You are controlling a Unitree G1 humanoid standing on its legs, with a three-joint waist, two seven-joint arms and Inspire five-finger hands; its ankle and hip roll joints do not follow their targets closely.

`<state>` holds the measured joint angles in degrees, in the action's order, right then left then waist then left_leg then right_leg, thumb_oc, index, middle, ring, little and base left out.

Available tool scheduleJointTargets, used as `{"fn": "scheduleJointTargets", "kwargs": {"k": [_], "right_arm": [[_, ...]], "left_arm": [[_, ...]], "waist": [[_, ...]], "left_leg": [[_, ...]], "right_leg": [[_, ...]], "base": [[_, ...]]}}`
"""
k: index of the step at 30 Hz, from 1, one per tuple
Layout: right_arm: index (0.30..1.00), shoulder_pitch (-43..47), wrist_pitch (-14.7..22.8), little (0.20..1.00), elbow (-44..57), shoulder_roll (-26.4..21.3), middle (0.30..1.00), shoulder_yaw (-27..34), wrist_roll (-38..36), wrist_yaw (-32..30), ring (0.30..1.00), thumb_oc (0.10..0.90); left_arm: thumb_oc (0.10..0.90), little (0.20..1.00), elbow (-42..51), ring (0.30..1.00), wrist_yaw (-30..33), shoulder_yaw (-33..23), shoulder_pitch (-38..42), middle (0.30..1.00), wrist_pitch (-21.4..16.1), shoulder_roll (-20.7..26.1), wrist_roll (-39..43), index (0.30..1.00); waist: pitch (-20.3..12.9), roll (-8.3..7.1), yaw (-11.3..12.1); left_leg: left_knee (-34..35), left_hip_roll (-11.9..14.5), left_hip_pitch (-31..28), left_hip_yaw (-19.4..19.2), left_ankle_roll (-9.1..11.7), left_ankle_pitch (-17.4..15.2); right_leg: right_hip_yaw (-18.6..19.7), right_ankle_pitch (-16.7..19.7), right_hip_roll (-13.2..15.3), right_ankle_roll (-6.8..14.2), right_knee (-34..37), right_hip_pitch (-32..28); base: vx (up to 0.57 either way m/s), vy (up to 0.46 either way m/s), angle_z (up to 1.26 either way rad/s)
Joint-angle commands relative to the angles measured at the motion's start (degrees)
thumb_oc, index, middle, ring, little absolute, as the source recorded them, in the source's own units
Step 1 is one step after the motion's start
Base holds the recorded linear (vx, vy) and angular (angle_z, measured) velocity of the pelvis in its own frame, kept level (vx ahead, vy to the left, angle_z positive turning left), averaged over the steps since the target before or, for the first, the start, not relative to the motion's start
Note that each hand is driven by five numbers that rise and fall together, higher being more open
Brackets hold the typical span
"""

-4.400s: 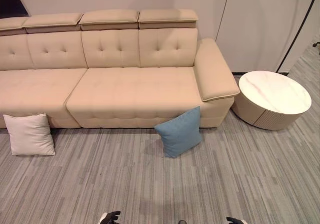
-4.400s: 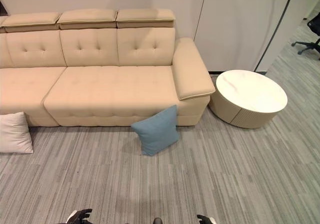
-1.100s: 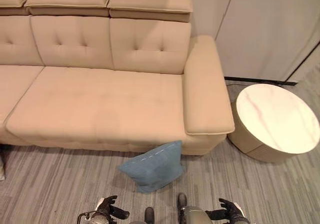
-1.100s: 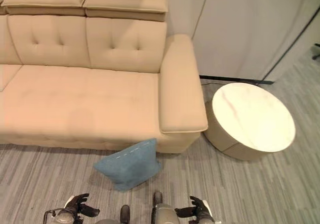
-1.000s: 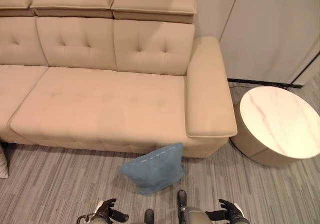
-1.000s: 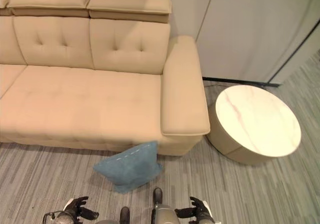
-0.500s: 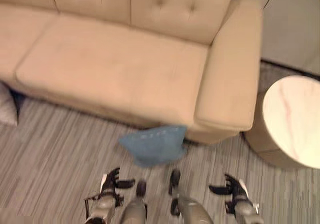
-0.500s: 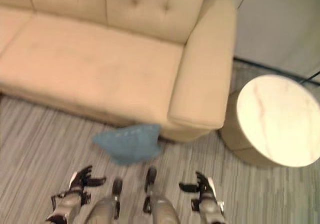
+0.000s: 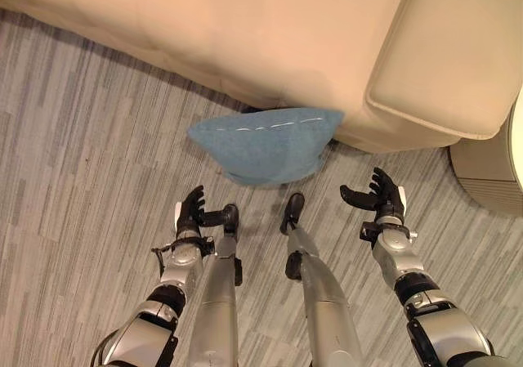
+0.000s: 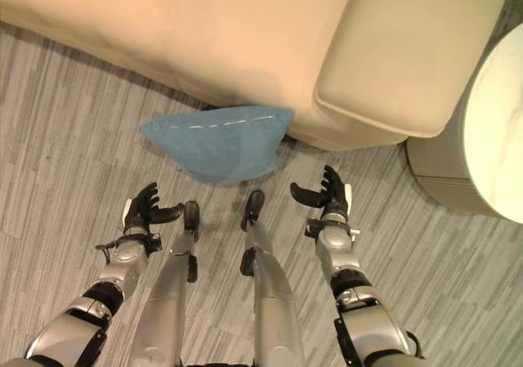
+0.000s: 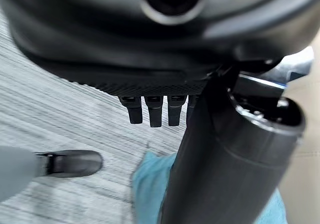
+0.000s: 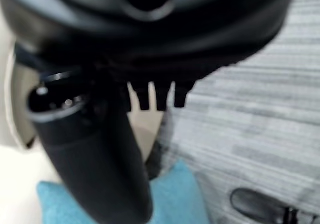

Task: Pick up all the scattered cushions and arrange them neatly on the sofa.

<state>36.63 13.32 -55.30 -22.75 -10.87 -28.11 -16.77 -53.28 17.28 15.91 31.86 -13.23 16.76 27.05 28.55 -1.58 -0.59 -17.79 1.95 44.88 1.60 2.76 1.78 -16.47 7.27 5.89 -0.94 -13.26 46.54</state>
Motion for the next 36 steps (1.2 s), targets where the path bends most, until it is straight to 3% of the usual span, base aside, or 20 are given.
{"fn": "scheduleJointTargets", "kwargs": {"k": [1,6,11,15,23,24,25,26,27,28,29,36], "right_arm": [[0.900,-2.35,3.93,0.900,3.75,-3.77,0.900,-0.67,-1.43,-2.18,0.900,0.800],[0.900,10.22,4.96,0.900,5.86,-7.43,0.900,-5.54,-1.68,-1.80,0.900,0.800],[0.900,16.10,4.83,0.900,6.87,-8.56,0.900,-9.92,-0.61,-0.24,0.900,0.800],[0.900,18.93,4.79,0.900,7.48,-6.60,0.900,-12.27,0.27,0.01,0.900,0.800],[0.900,23.22,5.41,0.900,9.84,2.02,0.900,-15.70,2.86,-1.46,0.900,0.800],[0.865,23.28,5.57,0.865,9.96,2.73,0.865,-15.78,2.82,-1.48,0.865,0.776],[0.474,23.50,5.84,0.474,10.45,3.42,0.474,-15.67,2.42,-1.41,0.474,0.516],[0.300,23.68,6.07,0.300,10.82,3.69,0.300,-15.55,2.22,-1.48,0.300,0.400],[0.300,24.18,6.66,0.300,12.29,4.07,0.300,-15.43,2.04,-1.48,0.300,0.400],[0.300,24.20,6.65,0.300,12.30,4.06,0.300,-15.42,2.04,-1.48,0.300,0.400],[0.300,24.40,7.26,0.300,13.64,4.17,0.300,-15.02,1.76,-1.45,0.300,0.400],[0.300,19.17,9.46,0.300,21.58,3.28,0.300,-11.02,1.70,-1.01,0.300,0.400]], "left_arm": [[0.800,0.900,1.91,0.900,2.75,-1.24,-0.75,0.900,-3.86,3.19,0.16,0.900],[0.800,0.900,5.72,0.900,2.18,0.05,6.25,0.900,-5.26,6.65,2.08,0.900],[0.800,0.900,7.59,0.900,0.69,2.61,10.45,0.900,-5.37,8.80,1.41,0.900],[0.800,0.900,7.91,0.900,0.56,4.13,13.36,0.900,-5.48,8.39,1.20,0.900],[0.800,0.900,7.42,0.900,2.71,7.63,20.48,0.900,-6.09,3.03,0.85,0.900],[0.800,0.900,7.59,0.900,2.85,7.93,21.11,0.900,-6.17,2.70,0.79,0.900],[0.800,0.900,8.12,0.900,3.14,8.33,22.03,0.900,-6.21,2.34,0.62,0.900],[0.800,0.900,8.25,0.900,3.30,8.60,22.88,0.900,-6.29,2.15,0.37,0.900],[0.800,0.900,8.15,0.900,3.85,8.88,24.53,0.900,-6.34,1.82,-0.11,0.900],[0.453,0.380,8.12,0.380,3.85,8.88,24.57,0.380,-6.34,1.81,-0.11,0.380],[0.400,0.300,8.24,0.300,4.17,8.63,25.73,0.300,-6.65,1.61,0.28,0.300],[0.400,0.300,14.07,0.300,4.37,5.46,22.58,0.300,-8.53,1.77,1.65,0.300]], "waist": [[-7.27,1.03,1.04],[-8.16,1.58,1.75],[-8.88,2.35,2.04],[-9.25,2.35,2.03],[-10.37,2.16,1.48],[-10.48,2.17,1.39],[-10.68,2.15,1.27],[-10.82,2.11,1.14],[-11.12,1.98,0.81],[-11.12,1.97,0.81],[-11.44,1.86,0.41],[-13.42,1.93,-0.27]], "left_leg": [[-0.94,-0.98,4.82,-2.86,-0.60,-2.07],[-4.81,-1.41,17.34,-1.76,-1.13,-2.69],[-6.04,-1.86,22.78,-1.44,-1.11,-2.17],[-6.05,-2.16,24.37,-1.37,-1.15,-1.84],[-5.14,-2.70,25.24,-1.27,-1.58,-1.49],[-5.04,-2.71,25.23,-1.23,-1.59,-1.48],[-4.97,-2.77,25.29,-1.22,-1.59,-1.43],[-4.77,-2.80,25.29,-1.18,-1.59,-1.38],[-4.52,-2.80,25.43,-1.17,-1.58,-1.29],[-4.52,-2.80,25.45,-1.18,-1.59,-1.28],[-4.48,-2.68,25.72,-1.18,-1.57,-1.24],[-3.70,-2.22,24.11,-1.20,-1.34,-1.13]], "right_leg": [[4.26,-13.10,1.69,2.75,-10.04,1.80],[5.19,-14.15,3.35,3.33,-15.67,14.33],[5.14,-14.49,4.07,3.69,-18.36,19.88],[5.18,-14.35,4.31,3.88,-18.72,21.36],[5.91,-13.41,4.14,4.21,-18.17,22.61],[6.04,-13.24,4.10,4.27,-18.05,22.65],[6.06,-13.11,4.09,4.35,-17.90,22.72],[6.20,-13.02,3.99,4.40,-17.80,22.83],[6.41,-12.76,3.82,4.49,-17.61,23.10],[6.43,-12.75,3.82,4.49,-17.61,23.13],[6.52,-12.54,3.77,4.59,-17.63,23.46],[6.58,-12.19,3.15,4.82,-17.15,22.03]], "base": [[-0.04,0.032,0.08],[0.01,0.020,0.11],[0.00,0.022,0.08],[0.00,0.000,0.00],[0.00,0.000,0.00],[0.00,0.000,0.00],[0.00,0.000,0.00],[0.00,0.000,0.00],[0.00,0.000,0.00],[0.00,0.000,0.00],[0.00,0.000,0.00],[0.00,-0.006,-0.02]]}}
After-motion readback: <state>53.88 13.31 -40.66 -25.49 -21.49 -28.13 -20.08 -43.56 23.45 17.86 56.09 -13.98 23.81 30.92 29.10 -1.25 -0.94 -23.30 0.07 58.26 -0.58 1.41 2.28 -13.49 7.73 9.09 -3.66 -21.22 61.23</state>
